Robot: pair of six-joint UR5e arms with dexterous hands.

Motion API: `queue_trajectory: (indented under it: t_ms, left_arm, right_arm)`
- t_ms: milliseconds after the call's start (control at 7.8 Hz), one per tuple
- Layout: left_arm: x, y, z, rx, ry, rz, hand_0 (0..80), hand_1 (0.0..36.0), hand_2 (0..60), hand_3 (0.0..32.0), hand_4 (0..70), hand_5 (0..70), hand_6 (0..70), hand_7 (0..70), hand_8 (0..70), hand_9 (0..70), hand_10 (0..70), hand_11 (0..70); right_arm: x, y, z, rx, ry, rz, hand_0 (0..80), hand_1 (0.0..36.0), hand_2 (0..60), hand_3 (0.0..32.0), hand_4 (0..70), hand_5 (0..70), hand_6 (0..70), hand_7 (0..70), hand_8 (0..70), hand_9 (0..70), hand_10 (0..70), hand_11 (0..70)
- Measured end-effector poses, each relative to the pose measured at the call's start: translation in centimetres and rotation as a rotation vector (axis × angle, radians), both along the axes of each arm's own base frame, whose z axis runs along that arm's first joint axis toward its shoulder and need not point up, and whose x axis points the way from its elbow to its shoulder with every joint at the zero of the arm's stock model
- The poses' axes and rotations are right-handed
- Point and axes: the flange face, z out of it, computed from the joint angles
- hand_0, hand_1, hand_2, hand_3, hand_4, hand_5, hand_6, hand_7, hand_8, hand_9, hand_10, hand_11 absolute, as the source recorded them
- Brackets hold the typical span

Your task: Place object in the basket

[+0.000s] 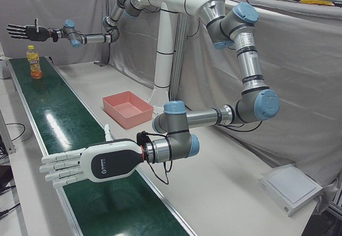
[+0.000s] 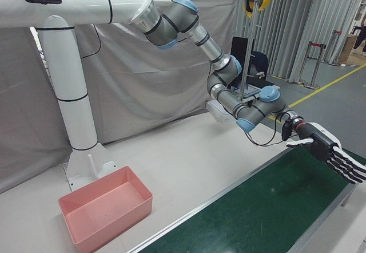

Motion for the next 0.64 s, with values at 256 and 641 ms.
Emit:
queue_trajectory:
  t_ms: [256,641]
  left_arm:
    - [0.2,1.5,2.7,0.013,0.096,-0.102,55.5,8.0,0.0,3.6,0.0,0.0,0.0,0.0,0.0,0.0,0.0,0.0]
    - [5.0,3.2,3.5,-0.060,0.171,-0.095,62.3,12.3,0.0,0.4,0.0,3.2,0.0,0.0,0.0,0.0,0.0,0.0]
  right_arm:
    - [0.0,0.0,0.0,0.000,0.000,0.000,0.0,0.0,0.0,0.0,0.0,0.0,0.0,0.0,0.0,0.0,0.0,0.0]
    - [0.0,0.0,0.0,0.000,0.000,0.000,0.0,0.0,0.0,0.0,0.0,0.0,0.0,0.0,0.0,0.0,0.0,0.0]
